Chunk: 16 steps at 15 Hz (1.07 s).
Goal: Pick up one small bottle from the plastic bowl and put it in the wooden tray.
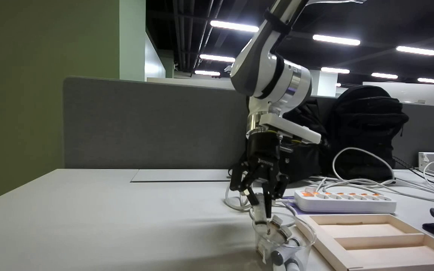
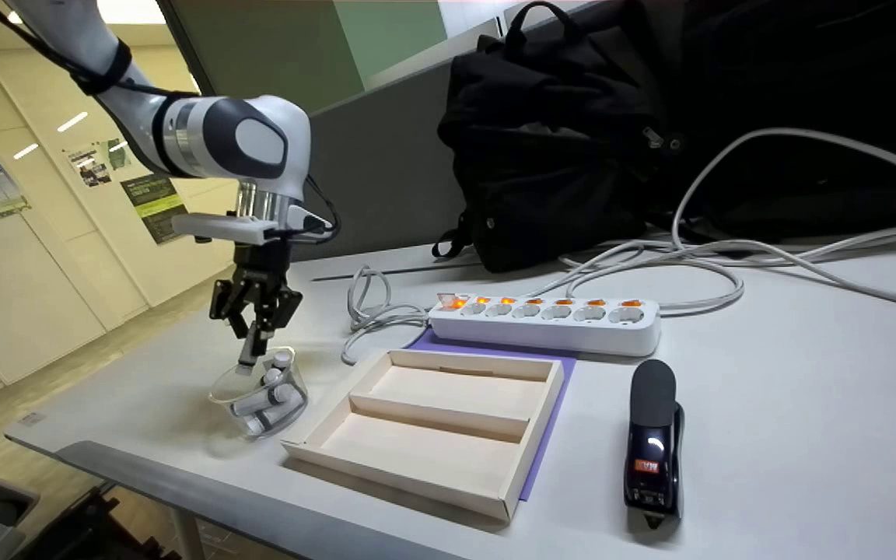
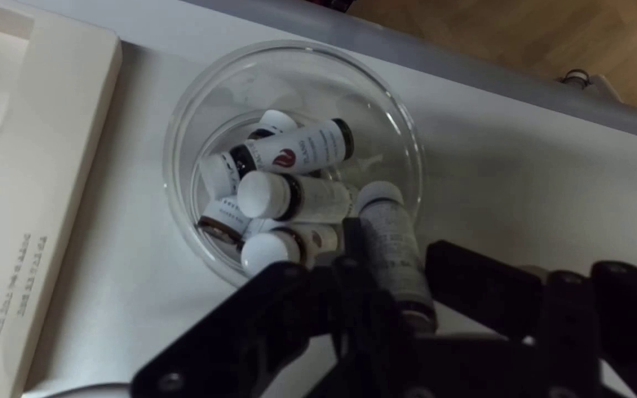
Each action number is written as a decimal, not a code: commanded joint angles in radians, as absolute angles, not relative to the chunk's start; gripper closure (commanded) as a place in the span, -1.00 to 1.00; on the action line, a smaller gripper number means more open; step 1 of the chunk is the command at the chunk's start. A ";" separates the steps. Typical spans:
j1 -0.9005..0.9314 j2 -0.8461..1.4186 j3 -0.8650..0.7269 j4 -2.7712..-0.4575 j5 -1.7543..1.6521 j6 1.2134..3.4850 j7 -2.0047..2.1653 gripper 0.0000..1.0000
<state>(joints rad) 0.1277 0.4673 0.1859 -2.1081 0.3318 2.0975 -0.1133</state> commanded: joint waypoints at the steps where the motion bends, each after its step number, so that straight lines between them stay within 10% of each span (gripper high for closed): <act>1: 0.117 0.355 0.187 -2.109 0.320 2.041 -0.103 0.85; 16: 0.051 0.396 0.028 -2.111 0.092 2.022 -0.048 0.85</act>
